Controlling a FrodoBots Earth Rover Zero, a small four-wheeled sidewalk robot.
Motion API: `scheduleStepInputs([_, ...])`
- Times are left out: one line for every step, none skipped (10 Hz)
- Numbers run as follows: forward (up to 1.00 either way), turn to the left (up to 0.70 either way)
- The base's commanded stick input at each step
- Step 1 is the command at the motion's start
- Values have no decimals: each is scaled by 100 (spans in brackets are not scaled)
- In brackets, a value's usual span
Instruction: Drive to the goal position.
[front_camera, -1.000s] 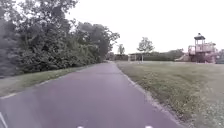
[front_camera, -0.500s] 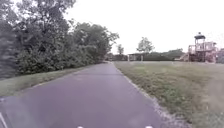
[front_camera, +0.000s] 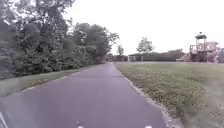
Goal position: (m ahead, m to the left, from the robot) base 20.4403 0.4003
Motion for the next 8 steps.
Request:
scheduleStepInputs([70, -1])
scheduleStepInputs([70, -1])
scheduleStepInputs([70, -1])
scheduleStepInputs([70, -1])
scheduleStepInputs([70, -1])
scheduleStepInputs([70, -1])
scheduleStepInputs([70, -1])
scheduleStepInputs([70, -1])
